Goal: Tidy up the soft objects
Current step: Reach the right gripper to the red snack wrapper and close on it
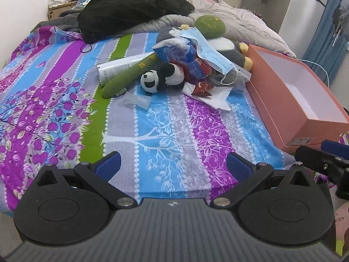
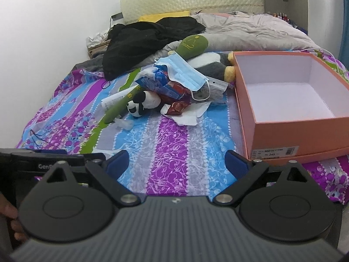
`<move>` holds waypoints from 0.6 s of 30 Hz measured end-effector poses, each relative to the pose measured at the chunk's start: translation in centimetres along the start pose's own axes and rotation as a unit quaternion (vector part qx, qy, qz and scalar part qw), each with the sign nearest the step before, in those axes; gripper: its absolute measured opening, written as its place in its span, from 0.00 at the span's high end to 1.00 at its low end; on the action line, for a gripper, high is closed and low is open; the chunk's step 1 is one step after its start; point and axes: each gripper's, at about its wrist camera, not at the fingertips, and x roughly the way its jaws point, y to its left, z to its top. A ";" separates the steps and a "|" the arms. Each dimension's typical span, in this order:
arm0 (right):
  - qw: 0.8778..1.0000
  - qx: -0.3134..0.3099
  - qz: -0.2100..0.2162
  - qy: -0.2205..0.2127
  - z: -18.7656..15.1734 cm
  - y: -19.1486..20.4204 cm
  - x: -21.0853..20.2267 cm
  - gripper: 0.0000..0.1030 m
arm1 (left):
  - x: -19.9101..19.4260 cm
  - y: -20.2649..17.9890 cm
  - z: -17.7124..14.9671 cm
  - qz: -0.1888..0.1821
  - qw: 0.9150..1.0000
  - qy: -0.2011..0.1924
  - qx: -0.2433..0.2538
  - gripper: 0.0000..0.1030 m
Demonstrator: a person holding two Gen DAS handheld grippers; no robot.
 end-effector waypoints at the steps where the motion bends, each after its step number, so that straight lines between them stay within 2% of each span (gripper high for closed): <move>1: 1.000 -0.003 0.000 0.001 0.1 0.0 0.4 0.10 | 0.4 0.1 0.2 0.000 1.000 0.000 -0.001 0.00; 9: 1.000 -0.001 0.012 -0.006 1.6 0.1 2.7 0.10 | 3.5 1.1 1.5 0.007 1.000 0.002 -0.009 0.00; 14: 1.000 0.004 0.028 0.006 2.5 -0.1 4.9 0.25 | 5.3 1.7 2.0 0.001 1.000 0.004 -0.021 0.00; 18: 0.999 0.009 0.034 0.009 3.1 0.1 6.9 0.28 | 6.6 2.4 2.5 -0.002 0.999 0.005 -0.037 0.03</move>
